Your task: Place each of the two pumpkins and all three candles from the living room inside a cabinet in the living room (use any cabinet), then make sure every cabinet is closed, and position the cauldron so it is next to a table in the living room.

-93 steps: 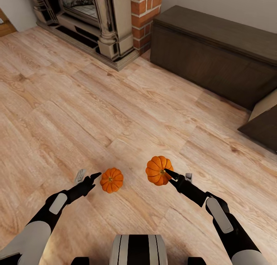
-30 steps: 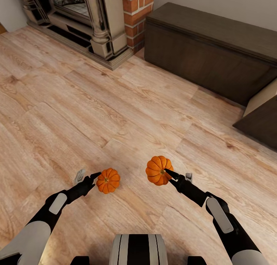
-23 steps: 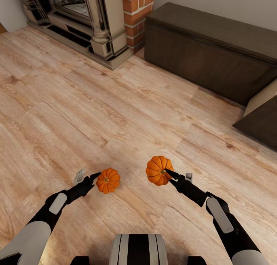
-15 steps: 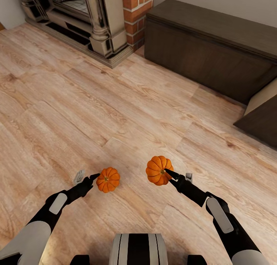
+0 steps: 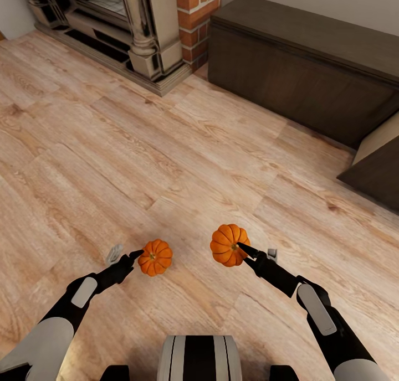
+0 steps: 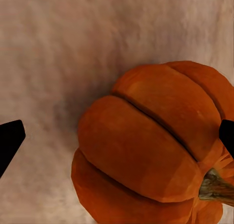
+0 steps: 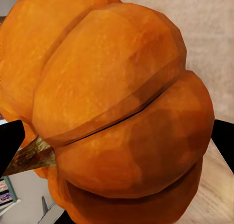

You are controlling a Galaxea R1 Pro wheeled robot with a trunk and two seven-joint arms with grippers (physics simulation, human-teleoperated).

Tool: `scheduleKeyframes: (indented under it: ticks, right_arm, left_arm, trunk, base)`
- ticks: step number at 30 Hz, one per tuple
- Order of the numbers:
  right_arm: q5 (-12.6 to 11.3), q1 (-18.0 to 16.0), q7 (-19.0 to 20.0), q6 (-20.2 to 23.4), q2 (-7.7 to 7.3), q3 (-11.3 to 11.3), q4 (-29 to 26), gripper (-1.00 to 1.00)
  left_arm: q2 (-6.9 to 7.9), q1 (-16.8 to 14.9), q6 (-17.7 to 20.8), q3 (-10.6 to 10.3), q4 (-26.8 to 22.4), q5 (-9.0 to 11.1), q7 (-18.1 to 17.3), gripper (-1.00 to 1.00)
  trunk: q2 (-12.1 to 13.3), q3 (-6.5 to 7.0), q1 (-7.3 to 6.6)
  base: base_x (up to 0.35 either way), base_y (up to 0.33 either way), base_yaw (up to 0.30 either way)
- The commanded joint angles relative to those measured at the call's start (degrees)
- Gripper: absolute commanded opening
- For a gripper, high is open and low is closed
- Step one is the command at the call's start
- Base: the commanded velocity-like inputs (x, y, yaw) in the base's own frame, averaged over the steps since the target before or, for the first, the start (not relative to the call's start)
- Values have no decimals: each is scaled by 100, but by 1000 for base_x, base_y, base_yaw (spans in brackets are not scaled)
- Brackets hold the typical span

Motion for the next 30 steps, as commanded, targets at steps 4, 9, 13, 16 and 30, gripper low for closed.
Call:
scheduleKeyframes:
  ticks: [4, 9, 13, 16, 30]
  right_arm:
    - [-37, -2, -6, 42, -4, -7, 0, -100]
    - [-40, -2, -6, 43, -4, -8, 0, -100]
    - [-40, -2, -6, 43, -4, -8, 0, -100]
    - [-39, -2, -6, 43, -4, -7, 0, -100]
    - [-38, -2, -6, 43, -4, -7, 0, -100]
  left_arm:
    - [-37, -1, 11, -52, 3, -423, 76, 100]
    - [-51, -1, -10, -68, 4, -576, 87, 100]
    - [-54, -1, -30, -75, 4, -614, 86, 100]
    - [-54, -1, -35, -77, 4, -628, 85, 100]
    - [-32, -1, -101, -203, -2, -627, 35, 100]
  trunk:
    - [-1, -3, 0]
    - [-1, -3, 0]
    - [-1, -3, 0]
    - [-1, -3, 0]
    - [-1, -3, 0]
  base:
    - [0, 0, 0]
    - [0, 0, 0]
    - [0, 0, 0]
    - [0, 0, 0]
    - [0, 0, 0]
